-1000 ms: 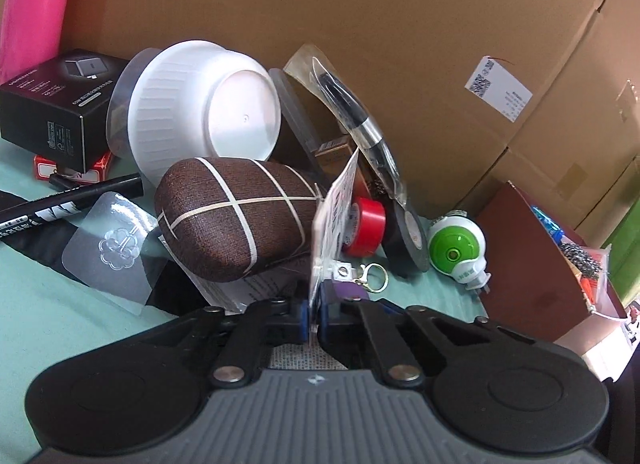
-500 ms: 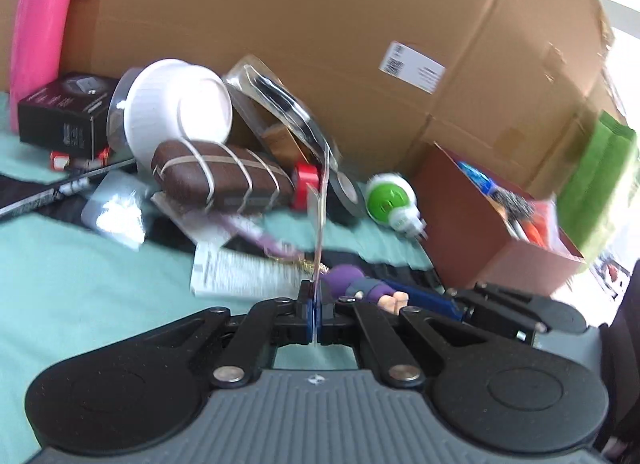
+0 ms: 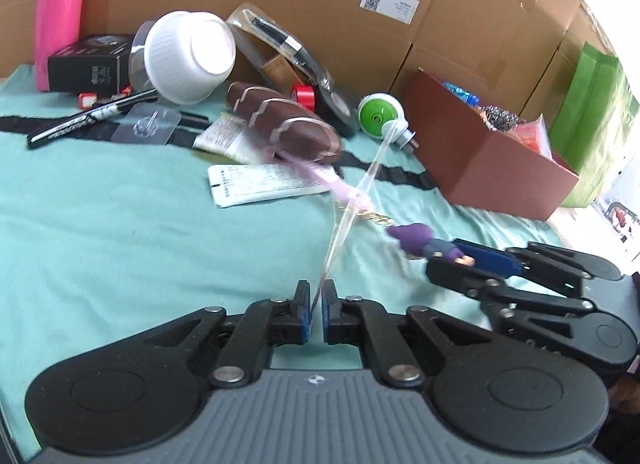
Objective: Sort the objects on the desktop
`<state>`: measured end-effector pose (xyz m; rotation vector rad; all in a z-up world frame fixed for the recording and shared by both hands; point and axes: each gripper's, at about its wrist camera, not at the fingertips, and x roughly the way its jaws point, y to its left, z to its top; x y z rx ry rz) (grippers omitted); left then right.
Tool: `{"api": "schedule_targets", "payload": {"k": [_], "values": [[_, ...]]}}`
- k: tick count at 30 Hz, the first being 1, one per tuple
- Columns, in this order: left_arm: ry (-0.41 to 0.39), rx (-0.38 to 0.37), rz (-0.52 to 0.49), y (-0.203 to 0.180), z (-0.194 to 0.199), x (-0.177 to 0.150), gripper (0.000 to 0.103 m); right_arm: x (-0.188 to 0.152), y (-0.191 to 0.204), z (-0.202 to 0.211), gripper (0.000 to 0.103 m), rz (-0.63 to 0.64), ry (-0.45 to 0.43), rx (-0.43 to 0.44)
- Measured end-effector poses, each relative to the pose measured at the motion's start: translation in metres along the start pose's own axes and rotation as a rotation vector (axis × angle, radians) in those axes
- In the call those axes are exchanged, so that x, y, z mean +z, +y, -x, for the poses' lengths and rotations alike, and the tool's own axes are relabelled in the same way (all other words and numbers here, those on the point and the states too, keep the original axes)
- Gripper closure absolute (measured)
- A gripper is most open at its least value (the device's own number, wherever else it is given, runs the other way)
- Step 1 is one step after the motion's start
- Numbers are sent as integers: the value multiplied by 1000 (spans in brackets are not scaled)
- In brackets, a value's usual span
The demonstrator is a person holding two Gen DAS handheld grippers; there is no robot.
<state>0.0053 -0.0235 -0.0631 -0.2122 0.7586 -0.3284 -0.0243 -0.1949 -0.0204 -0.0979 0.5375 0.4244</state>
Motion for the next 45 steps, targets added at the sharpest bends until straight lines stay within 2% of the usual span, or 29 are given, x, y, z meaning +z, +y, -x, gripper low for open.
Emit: {"api": "schedule_targets", "payload": {"k": [5,8,10,11,12,14,19,22,26,29,32,37,38,41,43,45], "values": [[-7,23,6,0,6,-4,98,-13,-8,9,74,-16,30,-48],[-13,37,7,-2,9,-4,93,-16,-9,11,74,-27,27,-70],[-23,37,7,-3,11,-4,82,-16,-7,12,72,-20,27,-73],[-30,36,7,-3,12,-3,72,-16,-6,11,69,-13,26,-76],[-38,38,7,-3,13,-3,69,-15,-6,12,60,-7,24,-78],[-45,40,4,-4,13,-2,69,-13,-3,11,53,-2,18,-87],[-42,43,6,-5,7,-1,65,-13,1,5,52,16,43,-84],[-55,52,1,-2,10,-1,59,-13,0,1,52,11,61,-86],[-73,74,36,8,20,2,55,-12,-3,-3,52,-5,78,-94],[-95,34,30,5,31,7,50,-11,-3,-6,52,-4,91,-93],[-90,-59,13,-11,30,11,46,-11,-3,-9,52,0,98,-92],[-6,-161,3,-40,-8,17,46,-13,-3,-5,52,2,102,-85],[15,-167,-1,-46,-17,17,46,-14,-3,-4,54,3,104,-79],[77,-205,0,-60,-38,20,46,-18,0,2,69,24,98,-52],[105,-222,-15,-69,-47,21,46,-21,2,6,73,50,98,-53],[123,-201,-37,-77,-56,21,45,-22,3,10,73,67,100,-50]]}}
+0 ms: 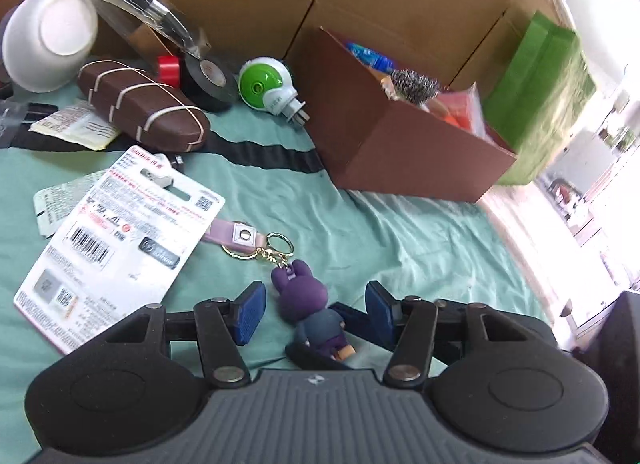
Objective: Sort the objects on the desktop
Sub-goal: 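Grasp the purple doll keychain with the right gripper and lift it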
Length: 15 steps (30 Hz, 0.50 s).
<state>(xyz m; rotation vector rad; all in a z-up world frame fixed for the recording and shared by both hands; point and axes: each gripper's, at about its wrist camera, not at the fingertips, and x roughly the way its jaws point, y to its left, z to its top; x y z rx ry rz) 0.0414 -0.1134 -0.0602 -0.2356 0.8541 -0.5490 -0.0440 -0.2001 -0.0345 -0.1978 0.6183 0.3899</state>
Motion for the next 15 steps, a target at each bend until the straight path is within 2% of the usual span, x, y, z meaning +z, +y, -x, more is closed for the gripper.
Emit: {"api": "schedule_targets", "payload": {"k": [4,6,12,14,15], "values": [[25,20,-12,-4,-13,3,48,-5,0,9,73,20,5,9],[35,25,-41,-9,-14,1,55,-7,-1,12,73,18,6,12],[21,45,-71,-13,-15,-3,56,-8,-4,8,72,-21,-10,14],[12,81,-85,-16,-15,-4,68,-8,-3,7,72,-26,-17,9],[11,78,-77,-14,-15,-4,68,-8,-3,7,73,-27,-17,4]]}}
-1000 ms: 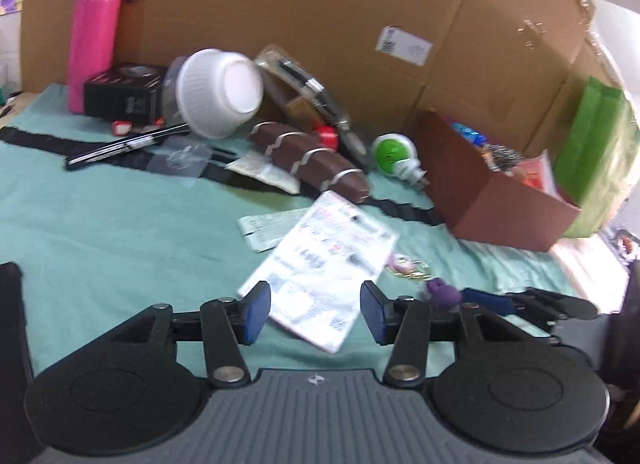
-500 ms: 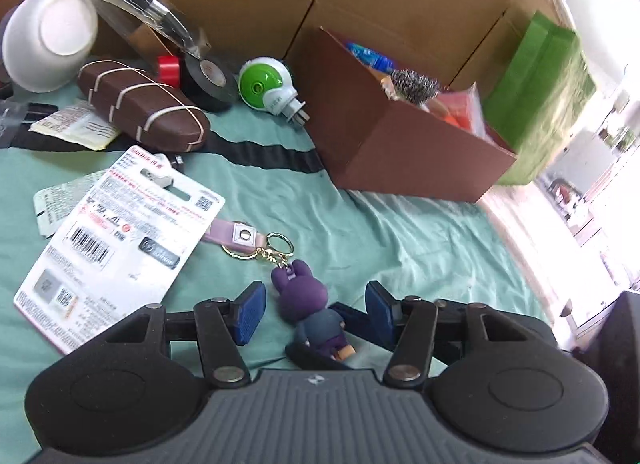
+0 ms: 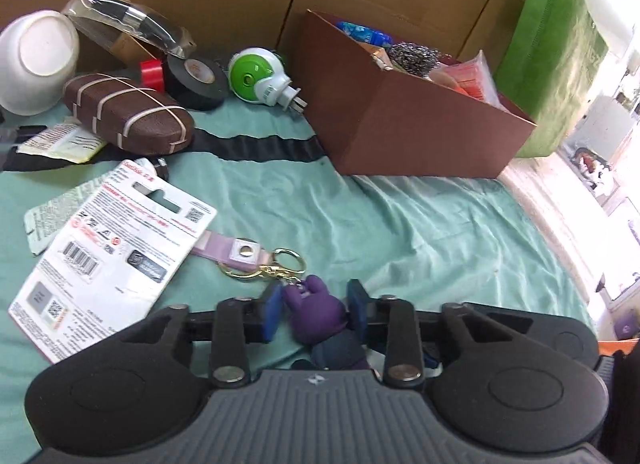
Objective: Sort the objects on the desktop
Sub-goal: 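Grasp the purple doll keychain with the right gripper and lift it, then carry the doll with the right gripper and release it into the brown box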
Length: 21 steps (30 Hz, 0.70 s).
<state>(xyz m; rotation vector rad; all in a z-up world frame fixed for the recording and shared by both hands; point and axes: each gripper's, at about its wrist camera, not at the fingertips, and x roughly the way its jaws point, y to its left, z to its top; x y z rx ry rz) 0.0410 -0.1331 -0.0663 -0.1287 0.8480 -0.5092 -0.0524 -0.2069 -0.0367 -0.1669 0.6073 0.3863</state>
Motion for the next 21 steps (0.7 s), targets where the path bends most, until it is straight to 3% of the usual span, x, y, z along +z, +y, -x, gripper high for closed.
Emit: {"api": "schedule_targets", "payload": {"k": [4,11,21], "values": [[-10,-7,24,0,9,2,68,1,3,5,73,10,-17,-12],[-115,-42,-12,-20,43,26,69,19,1,34,73,36,-136,-49],[-239,-143,-135,-73,71,79,70,54,-30,82,73,68,-304,-175]]}}
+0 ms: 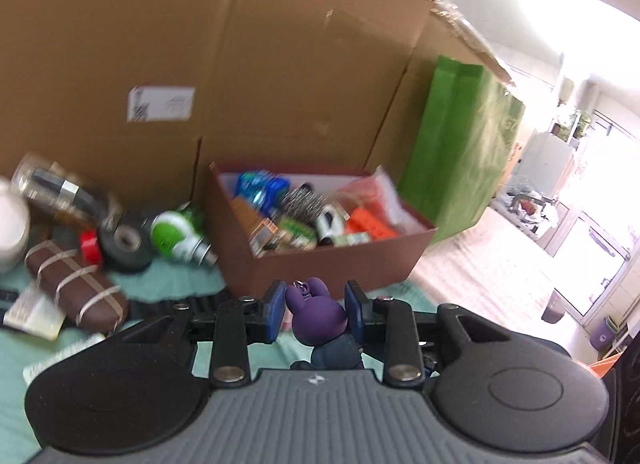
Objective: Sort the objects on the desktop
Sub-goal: 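Carry the doll with the right gripper and release it into the brown box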
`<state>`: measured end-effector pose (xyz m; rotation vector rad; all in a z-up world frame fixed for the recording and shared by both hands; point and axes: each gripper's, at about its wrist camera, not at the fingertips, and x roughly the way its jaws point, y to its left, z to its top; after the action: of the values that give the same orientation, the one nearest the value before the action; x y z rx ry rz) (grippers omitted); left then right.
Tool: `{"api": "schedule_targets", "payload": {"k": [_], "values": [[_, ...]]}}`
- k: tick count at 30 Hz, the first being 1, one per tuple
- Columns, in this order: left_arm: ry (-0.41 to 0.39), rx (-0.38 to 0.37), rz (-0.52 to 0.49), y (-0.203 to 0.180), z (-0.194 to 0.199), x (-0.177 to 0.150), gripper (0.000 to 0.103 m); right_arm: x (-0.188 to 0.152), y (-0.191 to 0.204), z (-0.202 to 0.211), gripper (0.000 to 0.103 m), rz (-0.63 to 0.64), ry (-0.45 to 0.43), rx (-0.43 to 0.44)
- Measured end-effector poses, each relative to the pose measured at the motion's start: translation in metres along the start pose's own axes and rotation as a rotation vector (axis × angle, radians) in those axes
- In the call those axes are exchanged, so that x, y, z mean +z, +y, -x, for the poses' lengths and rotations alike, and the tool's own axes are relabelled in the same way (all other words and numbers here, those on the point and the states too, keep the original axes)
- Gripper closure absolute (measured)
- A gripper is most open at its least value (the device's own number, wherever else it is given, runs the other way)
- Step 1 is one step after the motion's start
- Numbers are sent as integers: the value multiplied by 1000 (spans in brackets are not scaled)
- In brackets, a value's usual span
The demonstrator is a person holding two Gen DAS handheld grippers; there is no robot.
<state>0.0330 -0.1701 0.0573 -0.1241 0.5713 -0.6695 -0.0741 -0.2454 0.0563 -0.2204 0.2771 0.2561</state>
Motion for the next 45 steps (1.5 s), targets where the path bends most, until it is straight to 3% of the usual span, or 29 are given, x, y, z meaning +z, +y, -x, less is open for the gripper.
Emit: {"api": "schedule_targets", "payload": {"k": [11,21,31,34,35,37,38,39,40,43,45], "values": [[-67,-108,-80,-38,-39,57,70,31,-60,-4,73,28,-80,-151],[-122,-189,-77,-47,-85,96,72,41,-116,-29,73,48,-130,-252],[-101,-212,-59,-44,-152,111,72,18,-166,-75,73,25,-190,-308],[-66,-206,-31,-35,-175,105,72,8,-173,-91,73,7,-168,-311],[-49,-200,-19,-32,-184,102,70,3,-175,-97,73,2,-156,-313],[-17,-196,1,-25,-194,94,50,-7,-178,-110,73,-12,-107,-313],[-9,-191,11,-22,-197,90,28,-12,-179,-116,73,-20,-71,-303],[-12,-177,22,-19,-199,87,15,-16,-180,-122,72,-26,-32,-291],[-22,-161,30,-16,-199,84,12,-20,-180,-128,72,-25,3,-281],[-37,-128,37,-10,-197,80,4,-28,-179,-132,47,-49,5,-290],[-29,-118,40,-6,-197,80,0,-28,-180,-134,39,-72,24,-297]]}}
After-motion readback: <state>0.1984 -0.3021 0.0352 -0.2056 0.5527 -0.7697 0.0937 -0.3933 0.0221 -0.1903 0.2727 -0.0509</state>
